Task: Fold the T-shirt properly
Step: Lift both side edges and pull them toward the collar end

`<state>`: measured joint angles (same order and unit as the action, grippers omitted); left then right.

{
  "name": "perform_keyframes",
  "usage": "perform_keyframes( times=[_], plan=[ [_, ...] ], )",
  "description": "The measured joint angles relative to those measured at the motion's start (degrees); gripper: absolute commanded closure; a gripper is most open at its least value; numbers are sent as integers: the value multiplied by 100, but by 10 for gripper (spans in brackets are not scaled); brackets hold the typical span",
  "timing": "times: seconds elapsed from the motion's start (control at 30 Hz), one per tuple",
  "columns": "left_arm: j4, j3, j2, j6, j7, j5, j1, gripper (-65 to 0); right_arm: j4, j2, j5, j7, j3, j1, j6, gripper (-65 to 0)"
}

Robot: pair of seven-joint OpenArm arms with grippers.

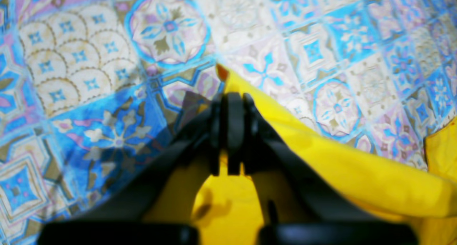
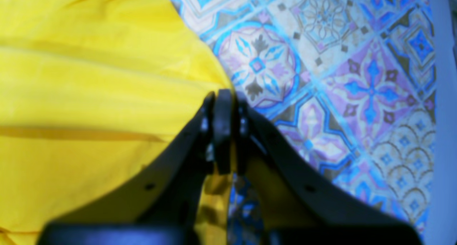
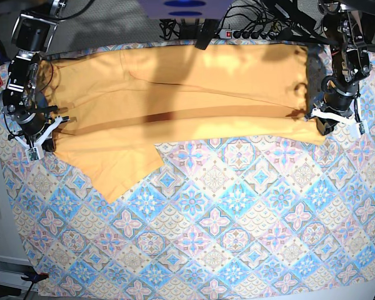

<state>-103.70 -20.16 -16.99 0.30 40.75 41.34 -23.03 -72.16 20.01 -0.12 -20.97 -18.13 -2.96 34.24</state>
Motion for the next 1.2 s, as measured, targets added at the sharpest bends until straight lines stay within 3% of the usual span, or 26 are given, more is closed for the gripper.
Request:
perform_keyframes(
  times=[0.3, 0.73, 0.97, 1.1, 1.2],
  plan=[
    [-153, -2, 15, -7, -24, 17, -564, 0, -544, 15, 15, 15, -4, -581, 7, -3],
    [-138, 107, 31, -4, -37, -74, -1032, 0, -555, 15, 15, 35, -11, -721, 2, -3],
    [625, 380, 22, 31, -31, -79, -938, 0, -555, 15, 15, 35, -7, -721, 4, -3],
    [636, 461, 33, 9, -46, -57, -887, -39, -555, 17, 15, 35, -2, -719, 4, -3],
    [636, 461, 31, 39, -70, -42, -909, -116, -555, 15, 11, 31, -4, -721, 4, -3]
  ],
)
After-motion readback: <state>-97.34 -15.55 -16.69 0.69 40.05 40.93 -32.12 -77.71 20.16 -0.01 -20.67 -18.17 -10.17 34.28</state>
